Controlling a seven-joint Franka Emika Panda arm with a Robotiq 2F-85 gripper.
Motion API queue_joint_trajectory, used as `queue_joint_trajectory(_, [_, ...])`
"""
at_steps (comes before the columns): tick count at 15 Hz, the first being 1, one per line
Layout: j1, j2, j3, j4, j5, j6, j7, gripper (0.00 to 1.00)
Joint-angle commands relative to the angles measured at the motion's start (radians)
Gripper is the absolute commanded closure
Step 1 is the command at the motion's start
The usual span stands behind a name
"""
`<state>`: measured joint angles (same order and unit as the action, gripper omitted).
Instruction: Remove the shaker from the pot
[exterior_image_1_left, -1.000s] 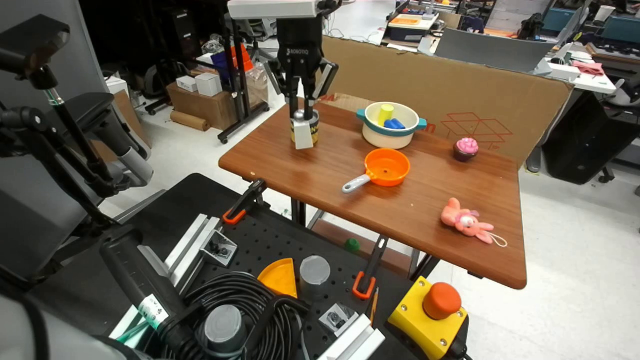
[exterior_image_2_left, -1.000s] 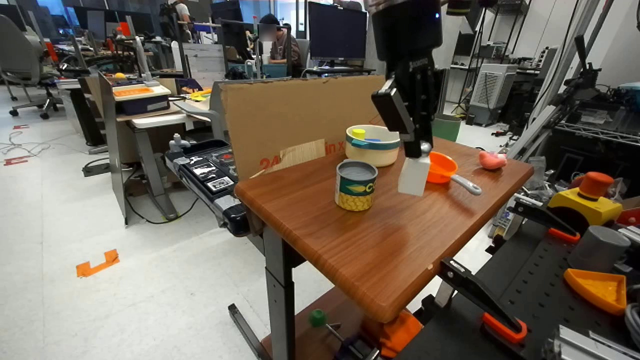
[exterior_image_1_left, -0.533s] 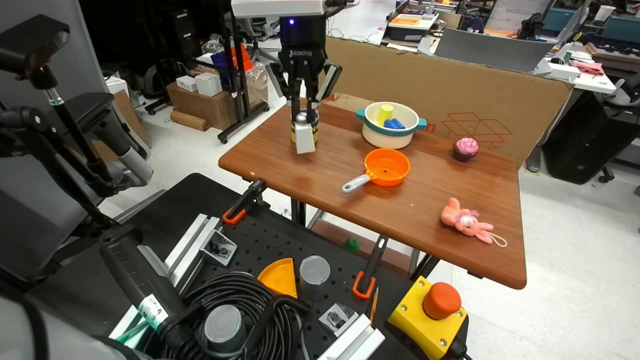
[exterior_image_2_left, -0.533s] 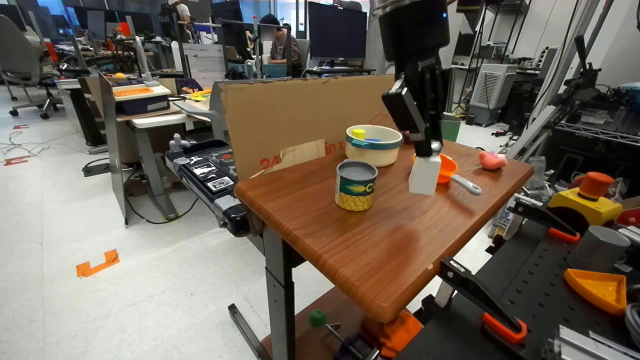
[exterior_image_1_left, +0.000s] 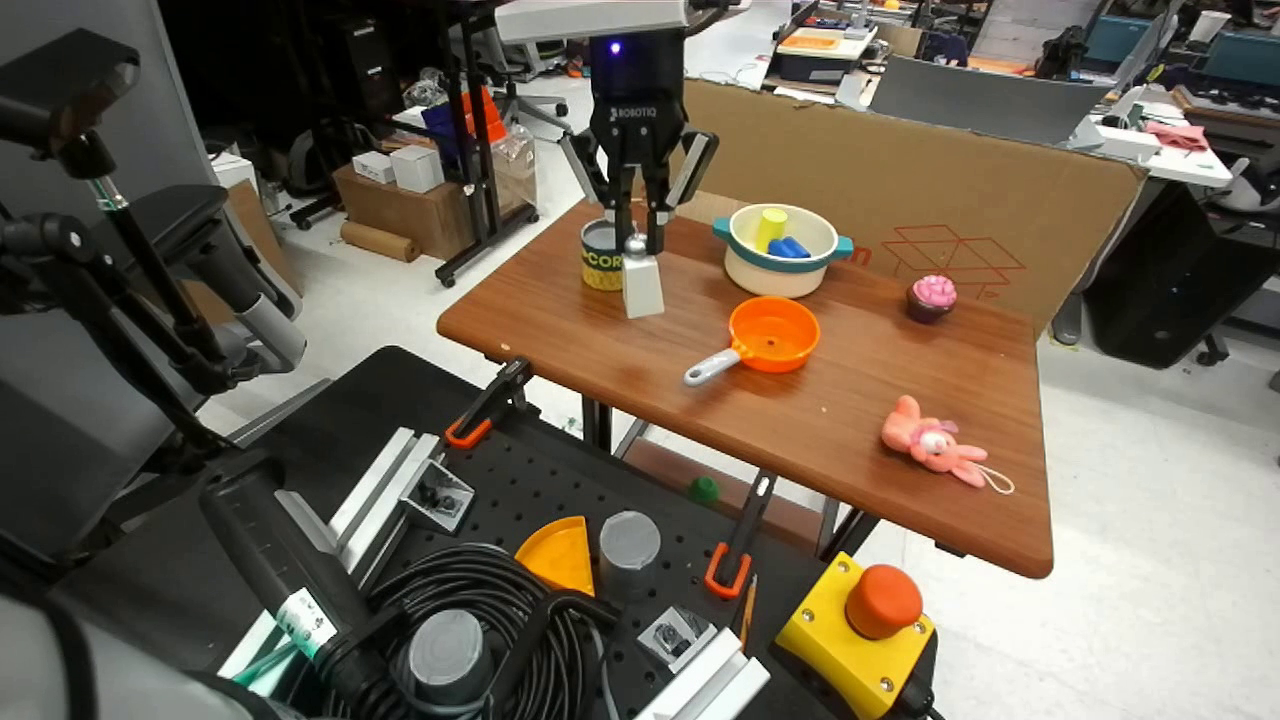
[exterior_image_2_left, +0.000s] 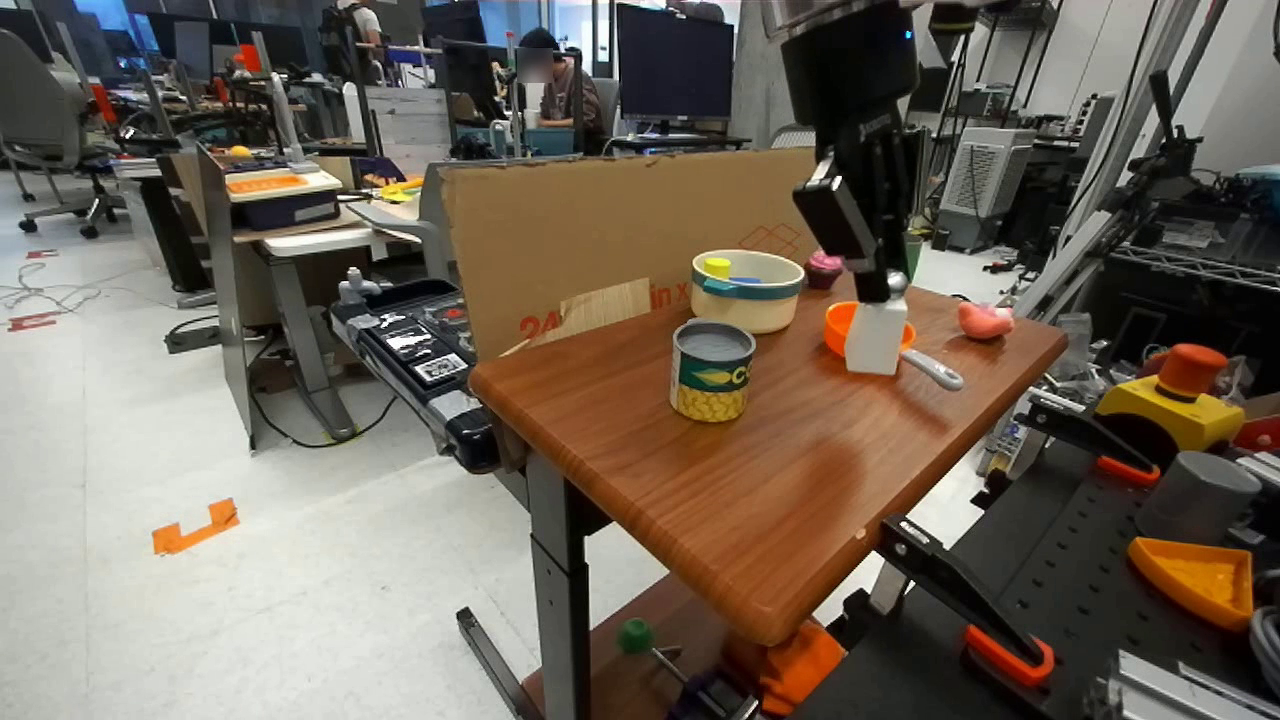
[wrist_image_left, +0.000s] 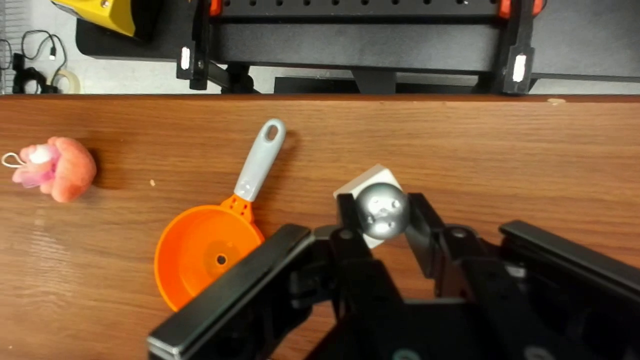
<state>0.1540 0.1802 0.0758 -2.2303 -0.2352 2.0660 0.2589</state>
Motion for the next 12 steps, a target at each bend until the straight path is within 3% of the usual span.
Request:
queue_joint_trajectory(1, [-0.006, -0.009, -0.013, 0.016, -0.057, -0.071, 0.003, 0.93])
queue_joint_trajectory(5, [-0.004, -0.013, -0.011, 0.02, -0.089, -0.116, -0.012, 0.93])
queue_joint_trajectory(12, [0.03, -0.003, 0.05, -0.003, -0.042, -0.067, -0.043, 0.93])
